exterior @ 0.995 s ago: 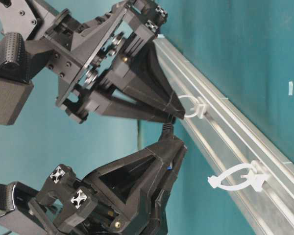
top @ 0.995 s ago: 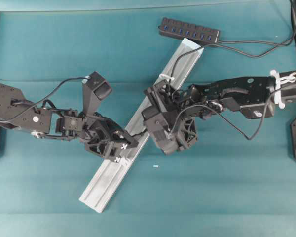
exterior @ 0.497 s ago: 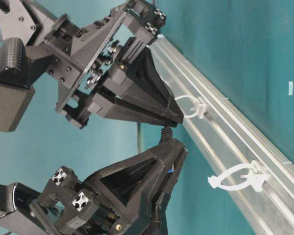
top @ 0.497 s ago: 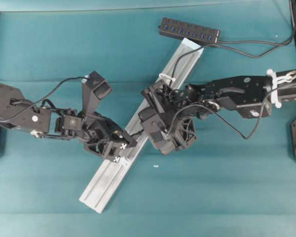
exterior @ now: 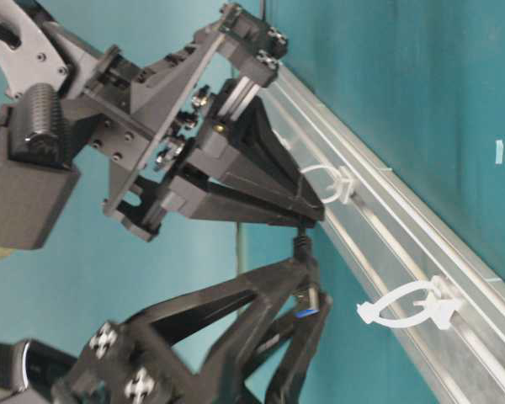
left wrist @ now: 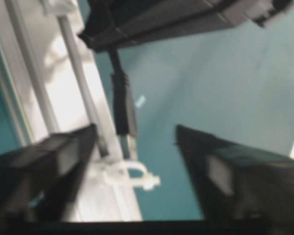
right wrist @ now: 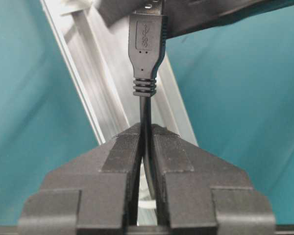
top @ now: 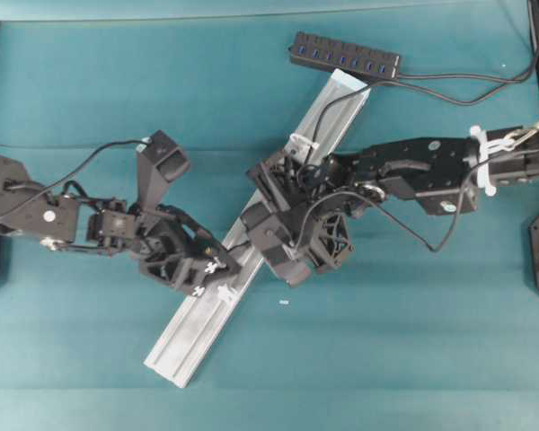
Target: Pass the USB cable through three rings with both arms.
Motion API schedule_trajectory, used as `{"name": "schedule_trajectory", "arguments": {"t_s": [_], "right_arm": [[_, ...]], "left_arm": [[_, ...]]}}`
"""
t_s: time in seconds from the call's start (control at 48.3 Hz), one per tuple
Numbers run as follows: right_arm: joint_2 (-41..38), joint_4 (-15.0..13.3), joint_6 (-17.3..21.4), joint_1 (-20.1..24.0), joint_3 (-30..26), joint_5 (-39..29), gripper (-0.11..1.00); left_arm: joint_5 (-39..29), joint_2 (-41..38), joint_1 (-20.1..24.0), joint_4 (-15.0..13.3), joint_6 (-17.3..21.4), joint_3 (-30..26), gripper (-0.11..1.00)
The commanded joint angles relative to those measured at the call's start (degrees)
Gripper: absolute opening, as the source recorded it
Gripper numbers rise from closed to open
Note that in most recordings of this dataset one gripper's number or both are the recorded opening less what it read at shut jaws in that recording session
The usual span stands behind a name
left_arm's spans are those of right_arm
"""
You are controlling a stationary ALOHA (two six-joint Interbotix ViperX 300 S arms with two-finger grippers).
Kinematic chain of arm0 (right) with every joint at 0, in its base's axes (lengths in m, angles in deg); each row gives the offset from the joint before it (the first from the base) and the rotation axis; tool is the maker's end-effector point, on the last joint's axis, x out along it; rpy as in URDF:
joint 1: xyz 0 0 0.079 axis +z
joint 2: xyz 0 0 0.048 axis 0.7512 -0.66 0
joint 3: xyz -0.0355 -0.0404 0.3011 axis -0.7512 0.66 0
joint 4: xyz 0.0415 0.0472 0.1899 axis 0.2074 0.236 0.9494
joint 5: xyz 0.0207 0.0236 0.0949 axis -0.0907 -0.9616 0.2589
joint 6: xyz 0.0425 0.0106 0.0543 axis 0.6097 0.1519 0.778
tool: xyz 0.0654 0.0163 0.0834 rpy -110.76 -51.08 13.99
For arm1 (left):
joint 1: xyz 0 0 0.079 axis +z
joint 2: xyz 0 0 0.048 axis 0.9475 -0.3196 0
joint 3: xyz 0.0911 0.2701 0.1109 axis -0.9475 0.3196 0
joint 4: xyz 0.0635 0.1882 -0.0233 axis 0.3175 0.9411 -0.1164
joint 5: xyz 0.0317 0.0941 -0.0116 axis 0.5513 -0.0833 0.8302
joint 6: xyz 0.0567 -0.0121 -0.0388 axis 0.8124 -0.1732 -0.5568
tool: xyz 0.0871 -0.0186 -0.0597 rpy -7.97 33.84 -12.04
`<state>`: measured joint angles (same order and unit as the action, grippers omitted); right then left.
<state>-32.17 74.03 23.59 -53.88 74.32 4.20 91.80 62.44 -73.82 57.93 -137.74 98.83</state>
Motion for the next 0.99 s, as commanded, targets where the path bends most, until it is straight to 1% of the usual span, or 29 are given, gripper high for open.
{"name": "schedule_trajectory", "arguments": {"t_s": [0.0, 0.145, 0.228, 0.414, 0.622, 0.746, 0.974], "right_arm": [[-0.7, -1.23, -1.23, 0.88, -0.53, -0.26, 0.08], [-1.41, -4.83, -3.34, 1.85, -0.88, -0.35, 0.08], [-1.85, -6.5, -4.31, 2.2, -1.05, -0.35, 0.08], [-2.55, -7.38, -4.57, 2.11, -1.93, -0.53, 0.08], [-4.13, -7.91, -4.75, 2.2, -2.55, -2.2, 0.08], [-4.57, -9.76, -4.75, 2.37, -2.64, -3.16, 0.08], [-4.66, -10.11, -4.48, 2.64, -3.43, -3.16, 0.08]], "left_arm": [[-0.62, 5.62, -0.53, 0.09, 0.09, 0.35, 0.93], [-2.55, 11.51, -1.05, 0.26, 0.88, 2.29, 0.88], [-3.96, 14.5, -1.41, 0.26, 1.05, 3.6, 0.88], [-8.88, 20.92, -2.55, 0.09, 0.88, 7.12, 0.88], [-13.18, 25.66, -2.99, 0.26, 0.62, 8.7, 0.88], [-14.06, 27.07, -3.08, 0.09, 0.88, 8.96, 0.88], [-16.26, 27.77, -2.99, 0.26, 1.05, 9.05, 0.88]]}}
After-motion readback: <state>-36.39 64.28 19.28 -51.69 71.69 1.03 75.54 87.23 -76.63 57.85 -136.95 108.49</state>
